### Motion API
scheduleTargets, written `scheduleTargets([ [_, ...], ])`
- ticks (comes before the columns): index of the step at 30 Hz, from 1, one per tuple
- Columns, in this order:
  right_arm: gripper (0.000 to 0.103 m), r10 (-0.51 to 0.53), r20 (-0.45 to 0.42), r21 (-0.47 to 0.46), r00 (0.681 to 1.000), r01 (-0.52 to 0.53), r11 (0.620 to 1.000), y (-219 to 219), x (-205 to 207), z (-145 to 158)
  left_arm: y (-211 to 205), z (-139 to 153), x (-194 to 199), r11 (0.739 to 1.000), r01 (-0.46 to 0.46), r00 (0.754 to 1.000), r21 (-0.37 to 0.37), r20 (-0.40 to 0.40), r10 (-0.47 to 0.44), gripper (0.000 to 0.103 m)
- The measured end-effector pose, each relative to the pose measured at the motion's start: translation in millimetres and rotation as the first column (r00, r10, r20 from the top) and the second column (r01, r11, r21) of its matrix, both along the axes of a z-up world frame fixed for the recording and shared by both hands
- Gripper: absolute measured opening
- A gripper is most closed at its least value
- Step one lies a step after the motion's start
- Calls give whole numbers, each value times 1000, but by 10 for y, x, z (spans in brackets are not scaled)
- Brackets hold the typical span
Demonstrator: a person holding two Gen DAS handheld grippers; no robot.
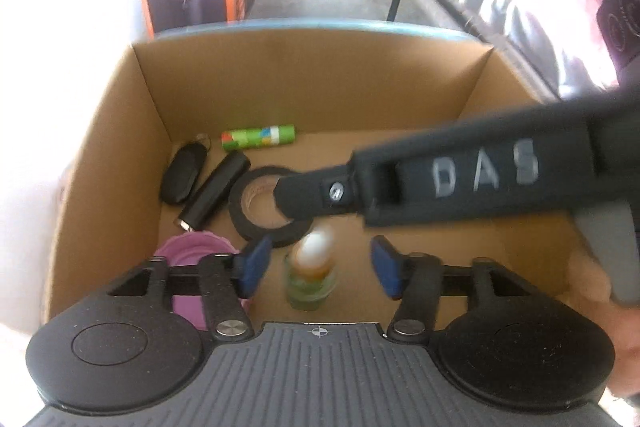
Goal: Organize rigid objects
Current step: 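Carry the dropper bottle into the box and open the right gripper, then move the right gripper back to the white charger plug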
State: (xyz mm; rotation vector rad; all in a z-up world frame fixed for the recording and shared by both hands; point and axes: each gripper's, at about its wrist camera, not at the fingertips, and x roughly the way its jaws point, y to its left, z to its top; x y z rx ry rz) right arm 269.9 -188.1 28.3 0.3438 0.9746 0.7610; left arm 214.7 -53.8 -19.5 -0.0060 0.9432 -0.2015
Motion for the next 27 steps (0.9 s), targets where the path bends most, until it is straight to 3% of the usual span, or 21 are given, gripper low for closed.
scheduleTargets([
  [3, 35, -37, 57, 30, 998, 35, 999, -144, -155, 211, -40, 187, -147, 1000, 18, 998, -7, 62, -17, 69],
  [5, 50, -64, 122, 40, 991, 59, 997, -258, -340, 380, -25, 309, -296, 999, 31, 993, -23, 115, -28, 72],
  [9, 67, -120, 266, 15, 956, 121, 993, -489, -834, 715, 35, 541, -660, 997, 56, 975, -48, 217, -44, 80],
  [13, 102, -161, 431, -55, 888, 204, 977, -674, -1380, 958, 78, 652, -1037, 998, 57, 958, -38, 283, -44, 100],
  [18, 103, -141, 547, -247, 825, 320, 915, -746, -1895, 1000, 87, 510, -1404, 997, 77, 947, 6, 311, -75, 103],
  [21, 103, -88, 595, -369, 799, 368, 853, -662, -2122, 880, 82, 412, -1592, 994, 104, 960, -38, 266, -90, 103],
  [24, 103, -53, 595, -435, 802, 377, 818, -586, -2268, 724, 42, 302, -1745, 989, 129, 965, -70, 238, -109, 103],
  [27, 103, -74, 572, -442, 817, 382, 812, -526, -2297, 570, -3, 202, -1865, 982, 160, 964, -104, 230, -133, 103],
])
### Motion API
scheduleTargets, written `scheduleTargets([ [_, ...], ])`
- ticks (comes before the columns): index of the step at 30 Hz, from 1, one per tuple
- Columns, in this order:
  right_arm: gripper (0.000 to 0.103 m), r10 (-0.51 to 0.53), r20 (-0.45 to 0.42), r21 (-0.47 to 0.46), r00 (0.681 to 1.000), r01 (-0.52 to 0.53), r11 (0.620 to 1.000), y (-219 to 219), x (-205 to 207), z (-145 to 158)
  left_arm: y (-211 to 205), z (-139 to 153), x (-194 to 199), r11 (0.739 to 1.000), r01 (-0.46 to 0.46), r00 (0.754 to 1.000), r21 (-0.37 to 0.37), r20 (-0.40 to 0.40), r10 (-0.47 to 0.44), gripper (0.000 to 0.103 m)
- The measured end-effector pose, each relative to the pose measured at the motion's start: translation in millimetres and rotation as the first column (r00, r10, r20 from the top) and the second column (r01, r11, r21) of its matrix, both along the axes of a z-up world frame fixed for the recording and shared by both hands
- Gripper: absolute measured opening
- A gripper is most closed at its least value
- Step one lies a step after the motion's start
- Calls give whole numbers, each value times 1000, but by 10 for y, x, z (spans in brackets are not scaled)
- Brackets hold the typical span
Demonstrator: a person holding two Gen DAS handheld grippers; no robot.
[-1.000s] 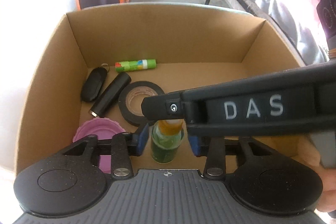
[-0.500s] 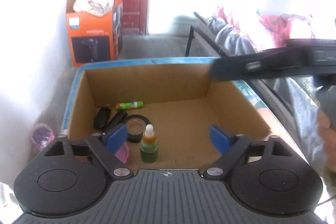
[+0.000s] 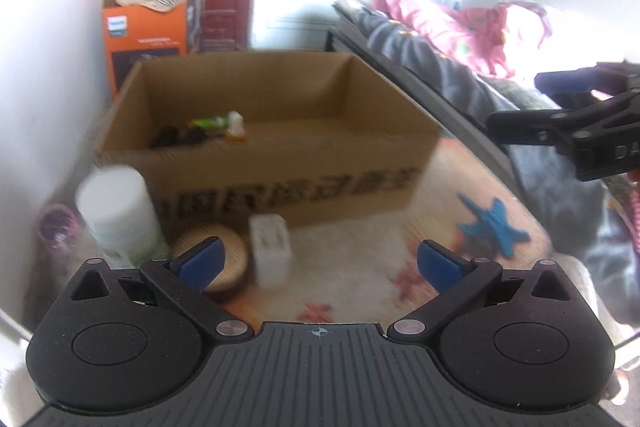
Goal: Organize rigid objects
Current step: 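Move the right gripper back to the white charger plug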
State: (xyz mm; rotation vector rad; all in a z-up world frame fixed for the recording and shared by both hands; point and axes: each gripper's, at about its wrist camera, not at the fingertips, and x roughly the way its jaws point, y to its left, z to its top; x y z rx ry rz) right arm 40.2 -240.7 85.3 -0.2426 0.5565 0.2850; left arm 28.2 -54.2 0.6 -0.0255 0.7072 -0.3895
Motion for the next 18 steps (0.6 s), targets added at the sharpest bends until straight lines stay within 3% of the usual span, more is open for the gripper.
scheduleTargets([
  [7, 103, 28, 2, 62, 1000, -28, 998, -54, -164, -125, 3, -118, -112, 994, 50, 999, -98, 1, -50, 103],
  [11, 103, 56, -16, 248, 998, -50, 967, -95, -129, -231, -45, -241, -127, 1000, 7, 999, -21, 42, -6, 103],
  [18, 103, 72, -141, 503, 987, 9, 864, -10, 120, -647, -170, -490, -101, 995, -13, 996, 99, 86, 4, 100],
])
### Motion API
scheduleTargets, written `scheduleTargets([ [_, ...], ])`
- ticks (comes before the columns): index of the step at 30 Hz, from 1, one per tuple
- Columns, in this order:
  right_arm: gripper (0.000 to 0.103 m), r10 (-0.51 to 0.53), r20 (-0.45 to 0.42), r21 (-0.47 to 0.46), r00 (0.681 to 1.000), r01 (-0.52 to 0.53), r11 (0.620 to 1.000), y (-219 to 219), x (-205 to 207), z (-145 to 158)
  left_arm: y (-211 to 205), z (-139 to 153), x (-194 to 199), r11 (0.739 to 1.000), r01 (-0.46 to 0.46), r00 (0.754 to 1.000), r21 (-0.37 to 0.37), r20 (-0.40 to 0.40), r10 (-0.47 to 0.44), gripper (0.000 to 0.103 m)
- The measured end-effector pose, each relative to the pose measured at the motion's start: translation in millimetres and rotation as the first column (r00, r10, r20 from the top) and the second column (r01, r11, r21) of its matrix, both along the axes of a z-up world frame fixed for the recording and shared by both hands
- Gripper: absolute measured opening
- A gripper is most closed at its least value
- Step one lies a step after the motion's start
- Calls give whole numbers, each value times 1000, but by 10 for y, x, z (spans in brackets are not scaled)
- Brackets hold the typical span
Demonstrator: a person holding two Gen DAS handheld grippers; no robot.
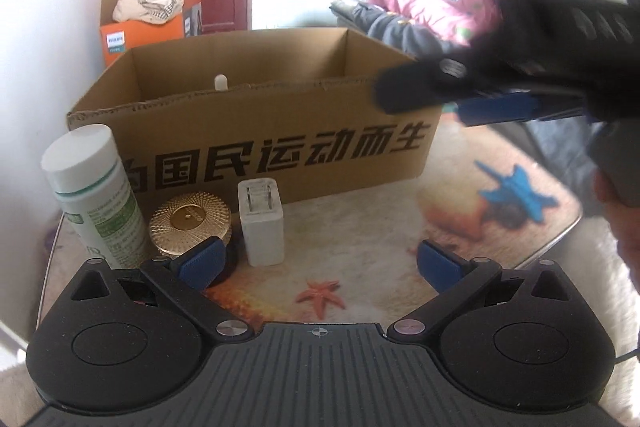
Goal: Organize rigid objects
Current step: 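Move the right gripper back to the white charger plug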
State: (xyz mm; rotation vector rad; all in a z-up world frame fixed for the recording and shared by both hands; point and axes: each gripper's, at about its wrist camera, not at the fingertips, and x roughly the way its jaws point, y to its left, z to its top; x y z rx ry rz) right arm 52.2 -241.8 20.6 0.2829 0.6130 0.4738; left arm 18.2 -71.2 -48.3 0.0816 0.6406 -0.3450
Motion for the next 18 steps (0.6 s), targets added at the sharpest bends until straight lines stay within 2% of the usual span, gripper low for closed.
scheduleTargets([
  [3, 101, -1, -67, 43, 998, 3, 999, 57, 151, -165, -27, -85, 34, 999, -1, 1000, 32, 15, 0, 93],
  [5, 86, 13, -125, 76, 992, -3, 997, 80, 260, -272, -35, -126, 70, 999, -9, 1000, 49, 21, 8, 87],
  [7, 73, 26, -177, 101, 984, -9, 995, 94, 370, -368, -28, -158, 115, 998, -22, 1000, 59, 24, 20, 76],
  [8, 69, 32, -194, 110, 981, -10, 994, 102, 411, -404, -19, -170, 137, 998, -30, 999, 58, 22, 29, 75],
  [12, 61, 72, -231, 163, 970, -34, 986, 111, 537, -485, 31, -195, 205, 998, -50, 999, 45, 20, 49, 64],
  [18, 43, 125, -280, 222, 952, -63, 973, 136, 673, -582, 54, -193, 261, 997, -69, 997, 33, 20, 68, 50],
])
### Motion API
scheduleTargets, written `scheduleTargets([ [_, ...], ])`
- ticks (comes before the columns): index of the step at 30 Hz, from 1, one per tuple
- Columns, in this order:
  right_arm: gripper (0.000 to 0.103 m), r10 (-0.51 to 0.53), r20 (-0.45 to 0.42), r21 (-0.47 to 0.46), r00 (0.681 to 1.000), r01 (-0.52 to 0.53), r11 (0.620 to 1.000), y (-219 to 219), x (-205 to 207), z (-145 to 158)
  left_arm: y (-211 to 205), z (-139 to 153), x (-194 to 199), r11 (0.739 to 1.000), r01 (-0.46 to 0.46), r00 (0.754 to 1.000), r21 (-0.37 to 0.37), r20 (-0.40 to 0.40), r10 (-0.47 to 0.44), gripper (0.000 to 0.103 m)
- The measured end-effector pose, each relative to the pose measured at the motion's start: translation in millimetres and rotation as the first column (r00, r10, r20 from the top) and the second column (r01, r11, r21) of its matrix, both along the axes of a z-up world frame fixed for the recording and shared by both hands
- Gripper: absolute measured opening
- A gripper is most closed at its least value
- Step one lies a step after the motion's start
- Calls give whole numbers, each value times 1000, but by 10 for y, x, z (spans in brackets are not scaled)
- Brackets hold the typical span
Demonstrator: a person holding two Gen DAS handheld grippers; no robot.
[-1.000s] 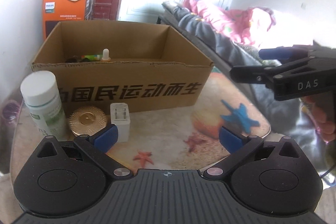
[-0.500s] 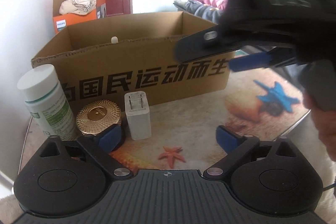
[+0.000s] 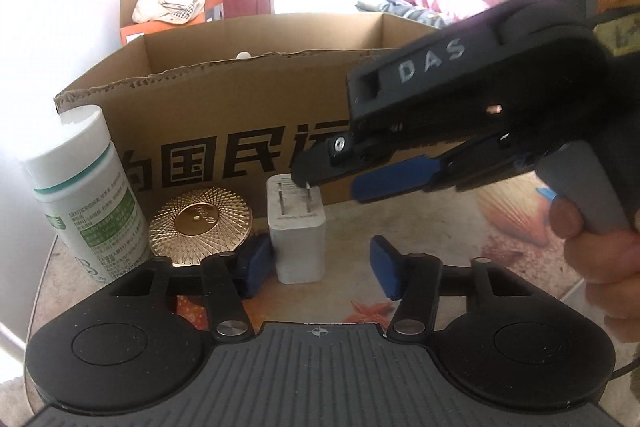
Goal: Organize rigid objects
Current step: 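Grasp the white charger plug with the right gripper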
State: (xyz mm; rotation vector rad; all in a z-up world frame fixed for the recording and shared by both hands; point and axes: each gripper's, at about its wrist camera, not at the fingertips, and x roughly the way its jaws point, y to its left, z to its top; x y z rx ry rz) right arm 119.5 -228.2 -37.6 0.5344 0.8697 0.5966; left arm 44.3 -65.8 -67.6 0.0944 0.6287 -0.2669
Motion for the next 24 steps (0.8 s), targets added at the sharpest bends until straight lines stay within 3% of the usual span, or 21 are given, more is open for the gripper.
scheduleTargets([
  [4, 31, 9, -52, 81, 999, -4, 997, -87, 40, -45, 29, 22, 26, 999, -24, 1000, -31, -2, 24, 38],
  [6, 31, 2, -68, 95, 998, 4, 995, -148, 17, -57, 40, 33, 25, 999, -19, 1000, -39, 0, 19, 35],
  [24, 32, -121, -156, 107, 980, 139, 985, -982, -517, -112, -274, 90, -204, 979, 183, 983, -90, -18, -185, 34],
])
